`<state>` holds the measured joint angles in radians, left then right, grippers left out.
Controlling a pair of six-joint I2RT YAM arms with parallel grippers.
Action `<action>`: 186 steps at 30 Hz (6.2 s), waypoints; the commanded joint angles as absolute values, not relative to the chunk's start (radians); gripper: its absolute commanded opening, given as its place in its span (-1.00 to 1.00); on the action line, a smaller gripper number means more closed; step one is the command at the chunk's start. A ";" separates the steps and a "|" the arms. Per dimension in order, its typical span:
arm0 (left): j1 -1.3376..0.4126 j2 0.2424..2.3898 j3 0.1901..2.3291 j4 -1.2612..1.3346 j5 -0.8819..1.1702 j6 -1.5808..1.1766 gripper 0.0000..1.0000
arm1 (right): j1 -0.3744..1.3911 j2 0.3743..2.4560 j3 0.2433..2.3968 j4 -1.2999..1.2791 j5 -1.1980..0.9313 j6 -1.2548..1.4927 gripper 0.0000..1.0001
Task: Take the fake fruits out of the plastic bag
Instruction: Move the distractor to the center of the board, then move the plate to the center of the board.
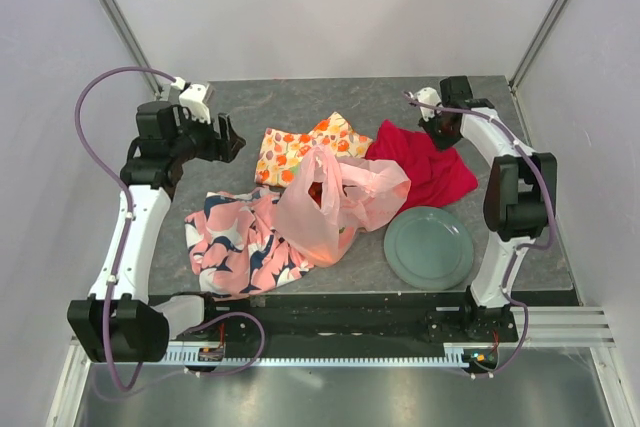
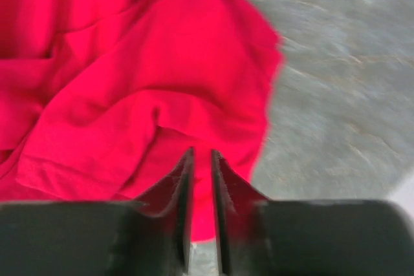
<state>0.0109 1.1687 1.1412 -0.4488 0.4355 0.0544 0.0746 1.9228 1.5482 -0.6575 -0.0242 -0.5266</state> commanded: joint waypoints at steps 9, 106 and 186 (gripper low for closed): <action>0.012 1.200 1.189 -0.518 0.495 0.126 0.26 | 0.084 2.143 1.833 -0.787 -0.253 -0.541 -1.00; -0.052 1.916 2.240 -1.032 0.830 0.227 0.68 | -0.049 1.531 1.417 -1.126 -0.311 -0.793 0.45; -0.449 1.290 1.733 -0.845 0.407 0.319 0.96 | 0.041 1.826 1.822 -1.070 -0.790 -0.522 0.96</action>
